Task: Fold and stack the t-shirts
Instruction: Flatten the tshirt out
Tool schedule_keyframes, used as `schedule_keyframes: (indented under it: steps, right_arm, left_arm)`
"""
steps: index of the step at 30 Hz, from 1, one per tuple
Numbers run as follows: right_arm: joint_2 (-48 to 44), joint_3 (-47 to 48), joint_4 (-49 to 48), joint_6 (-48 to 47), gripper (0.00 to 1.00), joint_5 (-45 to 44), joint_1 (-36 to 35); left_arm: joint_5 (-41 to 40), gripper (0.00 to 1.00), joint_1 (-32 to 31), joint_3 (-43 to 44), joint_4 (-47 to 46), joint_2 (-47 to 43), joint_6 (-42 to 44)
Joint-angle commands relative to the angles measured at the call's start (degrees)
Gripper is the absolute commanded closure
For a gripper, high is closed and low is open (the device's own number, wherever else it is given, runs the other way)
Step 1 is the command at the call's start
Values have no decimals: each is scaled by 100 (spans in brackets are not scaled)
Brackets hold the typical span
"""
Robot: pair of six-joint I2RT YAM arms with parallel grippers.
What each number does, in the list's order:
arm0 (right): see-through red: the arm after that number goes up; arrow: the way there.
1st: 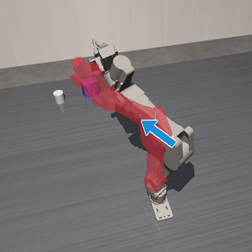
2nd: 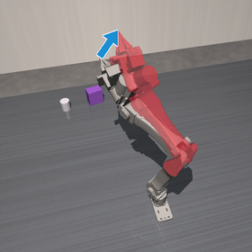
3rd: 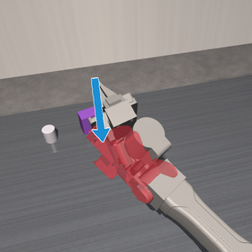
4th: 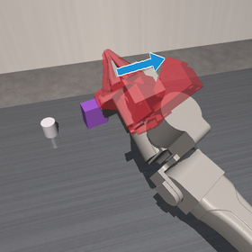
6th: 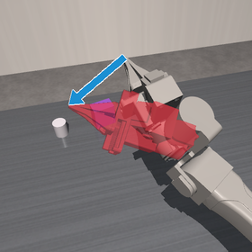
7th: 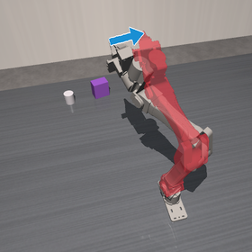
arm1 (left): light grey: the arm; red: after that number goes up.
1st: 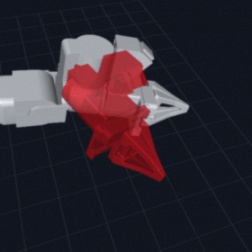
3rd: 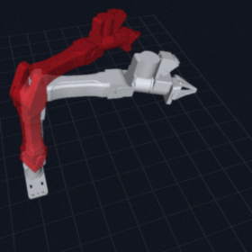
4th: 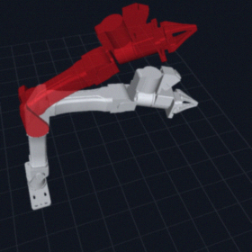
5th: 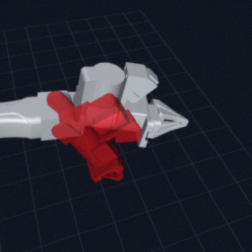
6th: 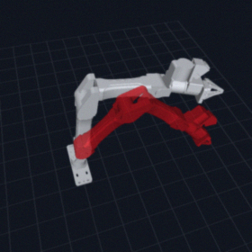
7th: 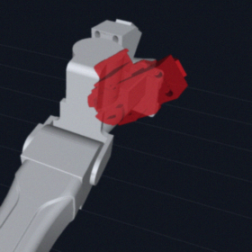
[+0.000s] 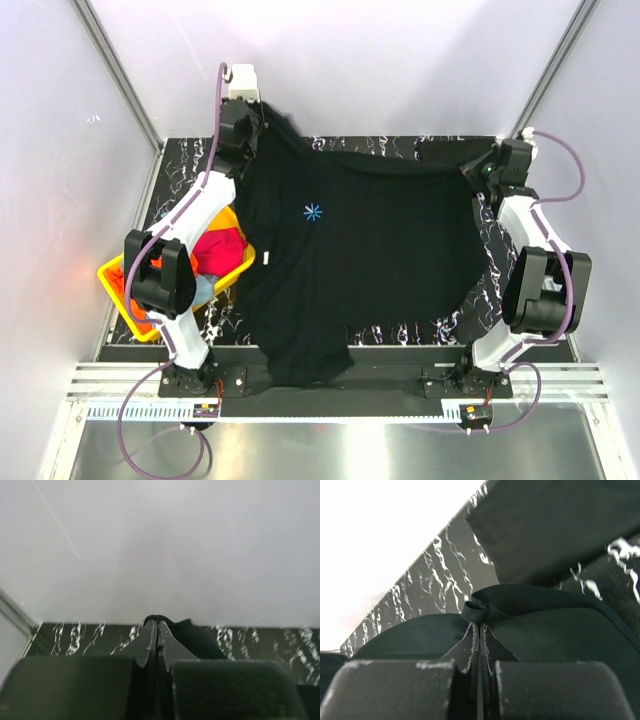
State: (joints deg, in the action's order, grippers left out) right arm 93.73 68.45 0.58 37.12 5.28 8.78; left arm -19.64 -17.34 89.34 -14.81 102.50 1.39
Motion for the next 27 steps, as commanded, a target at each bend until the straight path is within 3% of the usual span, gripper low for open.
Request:
schedule_keyframes:
  steps: [1, 6, 17, 20, 27]
  right_arm:
    - [-302, 652, -428, -319, 100, 140, 124]
    - [-1012, 1469, 932, -460, 100, 183, 124]
    - [-3667, 2647, 3553, -259, 100, -237, 124]
    - [-4545, 2892, 4272, -57, 100, -378, 124]
    - [-5400, 3885, 5284, 259, 100, 42, 124]
  left_arm:
    - [154, 100, -23, 391, -883, -325, -113]
    - [22, 100, -24, 321, -883, -1177, -7]
    - [83, 100, -59, -398, -840, -4482, -437]
    - [22, 100, -50, -470, -411, -5509, -726]
    - [127, 100, -59, 21, 592, -6513, -921]
